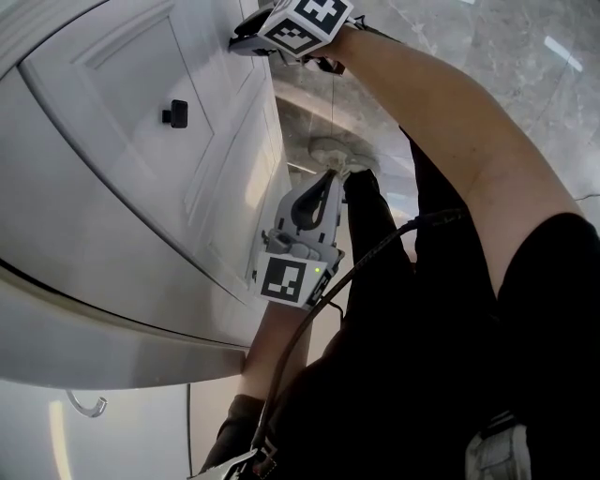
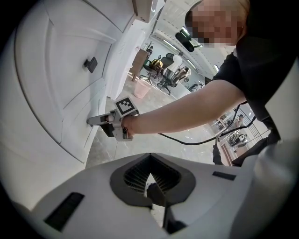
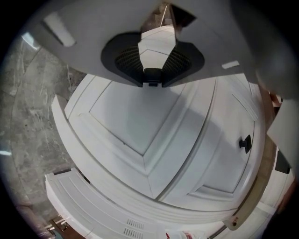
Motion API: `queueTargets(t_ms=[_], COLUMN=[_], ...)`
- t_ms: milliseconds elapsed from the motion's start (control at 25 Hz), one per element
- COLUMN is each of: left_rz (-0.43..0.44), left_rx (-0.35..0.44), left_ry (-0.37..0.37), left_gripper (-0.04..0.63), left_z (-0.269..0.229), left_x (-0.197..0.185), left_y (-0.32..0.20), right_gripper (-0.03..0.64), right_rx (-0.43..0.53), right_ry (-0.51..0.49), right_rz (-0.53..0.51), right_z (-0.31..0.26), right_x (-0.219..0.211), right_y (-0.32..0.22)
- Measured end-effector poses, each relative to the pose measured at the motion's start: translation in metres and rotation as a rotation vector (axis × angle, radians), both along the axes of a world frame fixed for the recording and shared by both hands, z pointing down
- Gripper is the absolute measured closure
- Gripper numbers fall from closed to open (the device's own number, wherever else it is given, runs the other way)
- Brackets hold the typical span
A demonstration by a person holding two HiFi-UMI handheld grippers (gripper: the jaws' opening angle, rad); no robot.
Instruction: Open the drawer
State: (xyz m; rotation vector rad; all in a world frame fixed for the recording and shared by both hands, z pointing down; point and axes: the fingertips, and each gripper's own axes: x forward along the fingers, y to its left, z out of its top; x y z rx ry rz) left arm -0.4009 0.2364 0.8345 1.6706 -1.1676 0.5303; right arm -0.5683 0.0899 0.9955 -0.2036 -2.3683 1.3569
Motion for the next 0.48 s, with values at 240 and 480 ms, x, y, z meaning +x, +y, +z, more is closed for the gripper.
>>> queueTargets(t_ms=[240,480], left_rz=[0.027,0.026], left_rx=[0.018,0.018], left_ry=[0.006,0.013], left_gripper=[0.594,0.594], left_z=[-0.0017,-0.0072], left_x=[0.0026,0.0035], left_y=[-0.0024,-0.0043], right_gripper=[0.494,0.494], right_rx=[0.011,0.031], right_ry=[0.013,0.026], right_rz=[0.003,-0.018], right_z=[-0.0006,-0.0006], right_x=[0.0019,0.0080], right_y=[-0.0004,0.0011])
